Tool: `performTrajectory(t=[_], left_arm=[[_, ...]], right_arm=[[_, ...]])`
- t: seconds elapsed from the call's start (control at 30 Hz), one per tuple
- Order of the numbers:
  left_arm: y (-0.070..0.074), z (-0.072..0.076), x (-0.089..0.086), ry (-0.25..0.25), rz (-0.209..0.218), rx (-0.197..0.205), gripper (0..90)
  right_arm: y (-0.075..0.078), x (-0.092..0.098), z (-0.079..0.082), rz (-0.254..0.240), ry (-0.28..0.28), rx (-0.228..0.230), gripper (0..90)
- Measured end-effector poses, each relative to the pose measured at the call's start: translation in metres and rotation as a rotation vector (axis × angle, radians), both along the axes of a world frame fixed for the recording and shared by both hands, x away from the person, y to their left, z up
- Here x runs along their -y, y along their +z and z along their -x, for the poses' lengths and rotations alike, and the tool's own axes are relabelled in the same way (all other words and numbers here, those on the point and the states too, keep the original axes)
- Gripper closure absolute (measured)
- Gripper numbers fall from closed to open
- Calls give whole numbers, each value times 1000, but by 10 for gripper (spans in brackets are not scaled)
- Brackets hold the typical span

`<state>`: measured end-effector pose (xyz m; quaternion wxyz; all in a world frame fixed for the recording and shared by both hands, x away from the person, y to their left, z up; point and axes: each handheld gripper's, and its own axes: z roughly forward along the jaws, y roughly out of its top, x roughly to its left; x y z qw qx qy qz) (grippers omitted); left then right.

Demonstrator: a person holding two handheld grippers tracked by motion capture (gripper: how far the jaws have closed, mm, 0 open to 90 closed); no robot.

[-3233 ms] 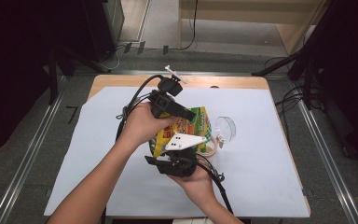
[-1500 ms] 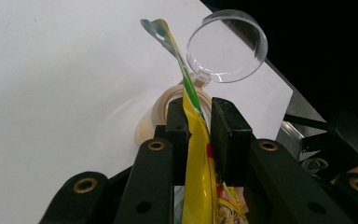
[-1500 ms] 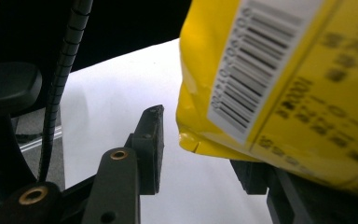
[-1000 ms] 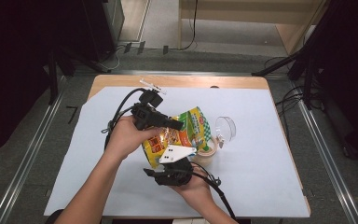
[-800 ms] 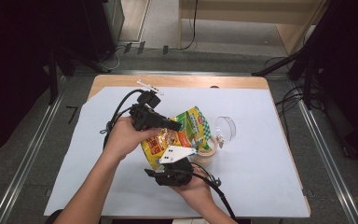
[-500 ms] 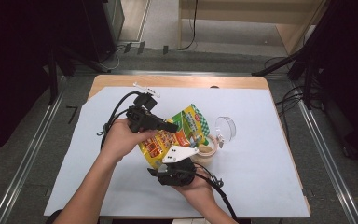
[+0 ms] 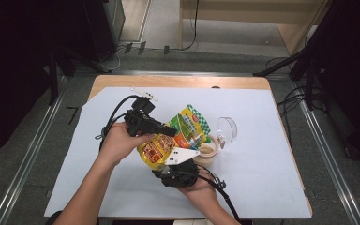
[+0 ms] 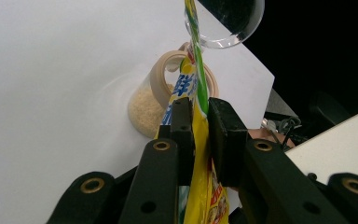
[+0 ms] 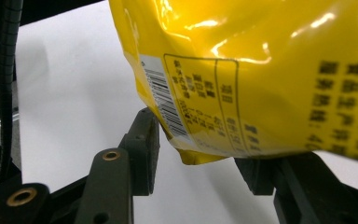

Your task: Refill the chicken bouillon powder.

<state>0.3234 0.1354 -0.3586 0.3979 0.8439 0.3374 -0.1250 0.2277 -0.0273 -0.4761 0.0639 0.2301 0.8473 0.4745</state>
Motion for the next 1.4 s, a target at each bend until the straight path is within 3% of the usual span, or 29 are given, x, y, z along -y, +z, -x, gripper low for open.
performTrajectory(t=[0.13,0.47,0.7,0.9,0.97,1.17,1.4], left_arm=[[-1,0,0,1,0,6,804],[0,0,-8,-6,-7,9,822],[-3,0,-10,-12,10,-9,794],[-5,0,-4,-19,13,11,770],[-4,1,-4,-27,4,25,800],[-3,1,-12,-29,1,17,839],[-6,0,-19,-26,5,12,802]], right_arm=[[-2,1,-1,17,-2,18,553],[-3,4,-1,14,-3,6,546],[-4,6,0,22,-6,8,543],[-5,8,0,31,-12,6,544],[-5,8,-1,36,-13,9,544],[-4,9,-1,28,-12,16,544],[-1,12,-1,22,-25,25,543]])
